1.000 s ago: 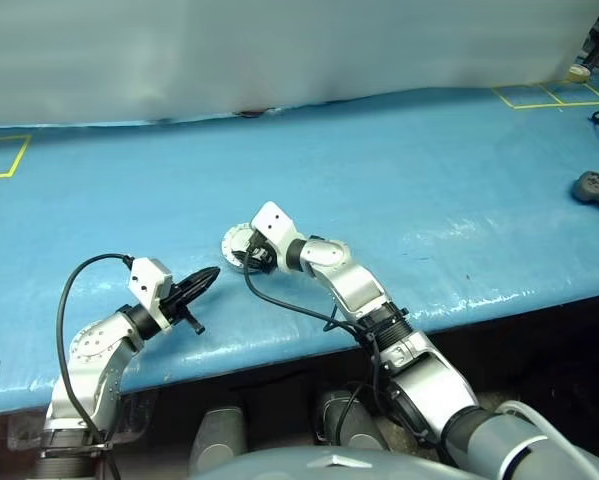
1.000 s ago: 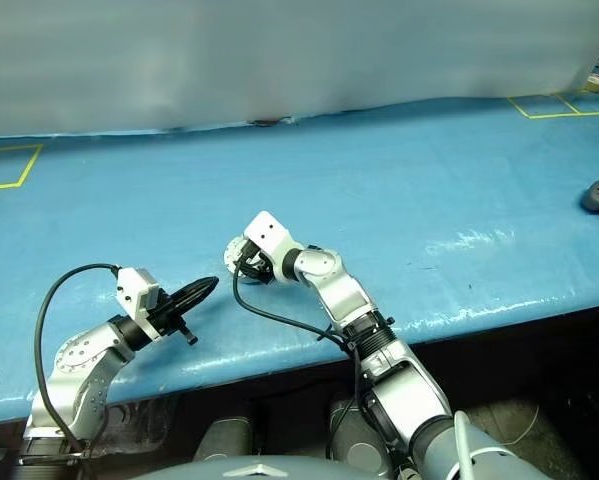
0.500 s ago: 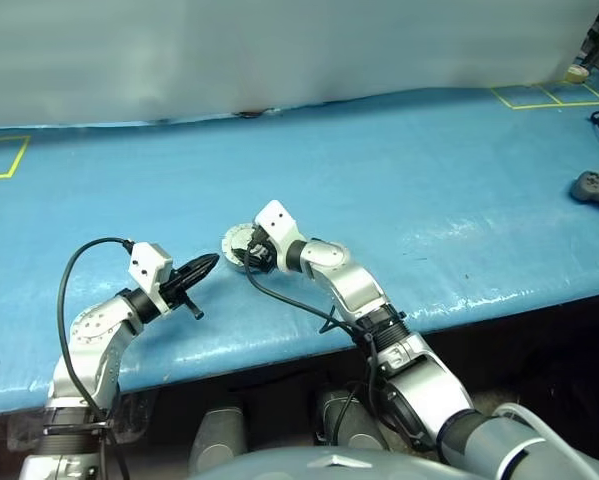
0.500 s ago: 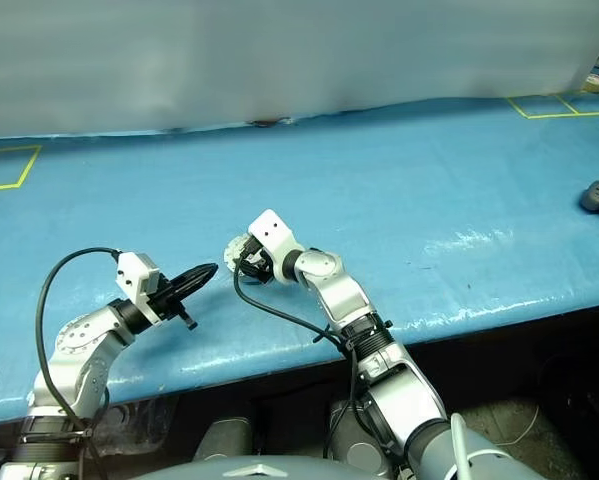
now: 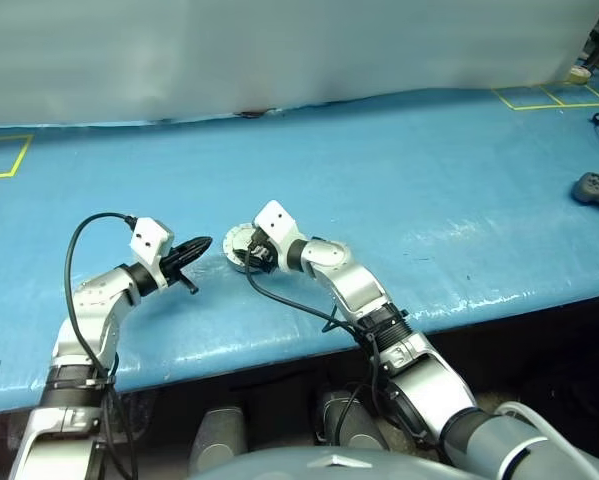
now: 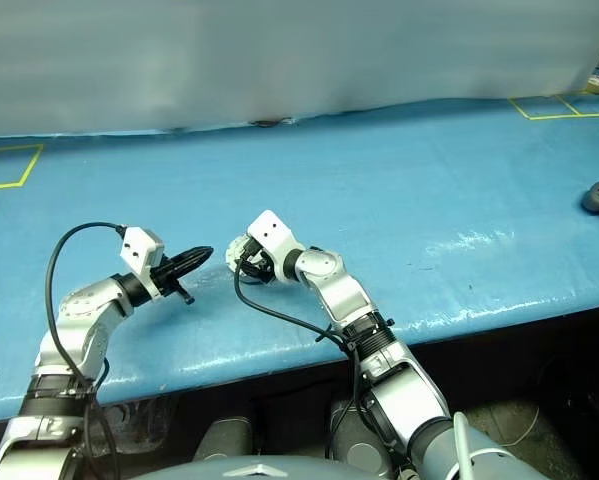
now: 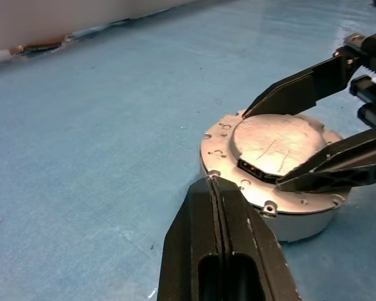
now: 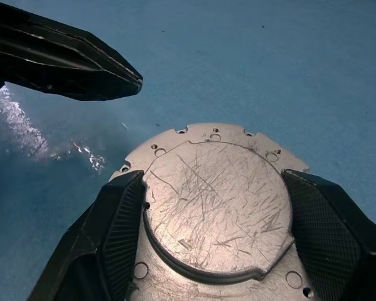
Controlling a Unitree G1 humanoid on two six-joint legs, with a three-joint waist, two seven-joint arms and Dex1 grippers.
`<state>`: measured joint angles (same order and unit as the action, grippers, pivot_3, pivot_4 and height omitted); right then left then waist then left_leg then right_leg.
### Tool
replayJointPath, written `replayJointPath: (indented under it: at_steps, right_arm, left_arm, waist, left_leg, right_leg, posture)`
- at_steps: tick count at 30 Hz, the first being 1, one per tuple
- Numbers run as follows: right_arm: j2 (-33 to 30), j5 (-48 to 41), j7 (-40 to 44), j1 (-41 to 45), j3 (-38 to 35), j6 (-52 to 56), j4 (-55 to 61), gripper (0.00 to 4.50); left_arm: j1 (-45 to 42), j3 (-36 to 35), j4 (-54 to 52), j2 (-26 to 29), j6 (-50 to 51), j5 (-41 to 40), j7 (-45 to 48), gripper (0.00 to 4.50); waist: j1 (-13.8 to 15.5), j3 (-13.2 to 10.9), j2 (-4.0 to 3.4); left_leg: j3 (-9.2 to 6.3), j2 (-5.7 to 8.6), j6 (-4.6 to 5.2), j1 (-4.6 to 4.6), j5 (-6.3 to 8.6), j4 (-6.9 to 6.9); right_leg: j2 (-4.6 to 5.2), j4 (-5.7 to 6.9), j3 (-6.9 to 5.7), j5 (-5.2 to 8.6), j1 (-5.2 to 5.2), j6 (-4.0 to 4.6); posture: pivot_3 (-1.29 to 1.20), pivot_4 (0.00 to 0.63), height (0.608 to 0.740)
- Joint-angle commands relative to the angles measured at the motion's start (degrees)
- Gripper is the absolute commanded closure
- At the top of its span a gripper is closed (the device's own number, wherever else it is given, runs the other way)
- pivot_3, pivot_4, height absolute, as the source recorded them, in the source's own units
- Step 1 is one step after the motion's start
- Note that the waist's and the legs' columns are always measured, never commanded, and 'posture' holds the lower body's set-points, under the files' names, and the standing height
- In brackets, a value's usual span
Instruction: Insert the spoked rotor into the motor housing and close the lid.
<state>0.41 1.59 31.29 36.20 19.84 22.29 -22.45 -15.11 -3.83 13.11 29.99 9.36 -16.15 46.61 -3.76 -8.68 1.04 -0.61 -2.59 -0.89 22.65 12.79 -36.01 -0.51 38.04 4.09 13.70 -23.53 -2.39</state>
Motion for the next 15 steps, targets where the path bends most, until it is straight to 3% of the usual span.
replayJointPath:
  at_steps: [1, 15]
  right_arm:
    - [-1.1, 1.4, -0.2, -1.6, 0.7, 1.5, -1.9, 1.35]
    - [-1.3, 1.5, -0.5, -1.7, 0.7, 1.3, -1.3, 1.35]
  left_arm:
    - [-4.8, 2.3, 3.8, 1.0, -0.7, 1.8, 3.3, 4.5]
    - [-10.7, 6.8, 6.9, 3.5, 4.6, 4.0, 10.4, 4.5]
  waist:
    - [0.1, 0.0, 0.0]
    - [0.1, 0.0, 0.01]
  left_leg:
    - [-0.01, 0.0, 0.0, 0.01, 0.0, 0.0]
    - [-0.06, 0.01, 0.0, 0.07, 0.0, 0.01]
  right_leg:
    - [0.0, 0.01, -0.01, 0.0, 0.0, 0.0]
    - [-0.01, 0.0, -0.04, -0.01, -0.03, -0.02]
  posture:
    - [0.0, 0.15, 0.74]
    - [0.0, 0.15, 0.74]
